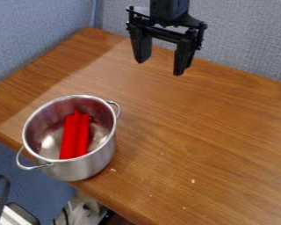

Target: Move the red object from the metal pot to the table

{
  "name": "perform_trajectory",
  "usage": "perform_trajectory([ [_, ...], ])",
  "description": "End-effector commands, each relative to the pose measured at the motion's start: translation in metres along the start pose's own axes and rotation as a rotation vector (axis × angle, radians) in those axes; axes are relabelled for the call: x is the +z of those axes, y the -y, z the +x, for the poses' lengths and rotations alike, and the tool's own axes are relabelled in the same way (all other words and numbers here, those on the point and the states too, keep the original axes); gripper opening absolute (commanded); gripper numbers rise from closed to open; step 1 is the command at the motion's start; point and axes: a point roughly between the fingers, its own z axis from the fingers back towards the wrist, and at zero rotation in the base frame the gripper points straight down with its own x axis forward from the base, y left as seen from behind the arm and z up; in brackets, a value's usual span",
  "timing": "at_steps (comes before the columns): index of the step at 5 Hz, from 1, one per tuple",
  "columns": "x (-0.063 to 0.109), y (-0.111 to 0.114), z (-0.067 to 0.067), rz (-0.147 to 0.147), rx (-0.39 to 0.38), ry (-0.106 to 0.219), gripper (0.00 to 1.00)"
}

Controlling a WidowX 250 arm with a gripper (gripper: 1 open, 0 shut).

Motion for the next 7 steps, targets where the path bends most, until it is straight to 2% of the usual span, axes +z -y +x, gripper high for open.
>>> perform_trajectory([
  [1,-0.004,-0.006,0.001,0.0,0.019,-0.019,1.0],
  [2,-0.014,-0.026,-0.016,0.012,0.105,-0.062,1.0],
  [3,-0.015,-0.051,-0.048,-0.004,0.264,-0.036,1.0],
  [4,-0.025,-0.071,-0.074,-0.011,0.402,-0.043,1.0],
  [6,-0.044,-0.081,-0.088,-0.034,0.544,-0.001,1.0],
  [7,-0.052,-0.084,-0.084,-0.058,0.545,0.023,1.0],
])
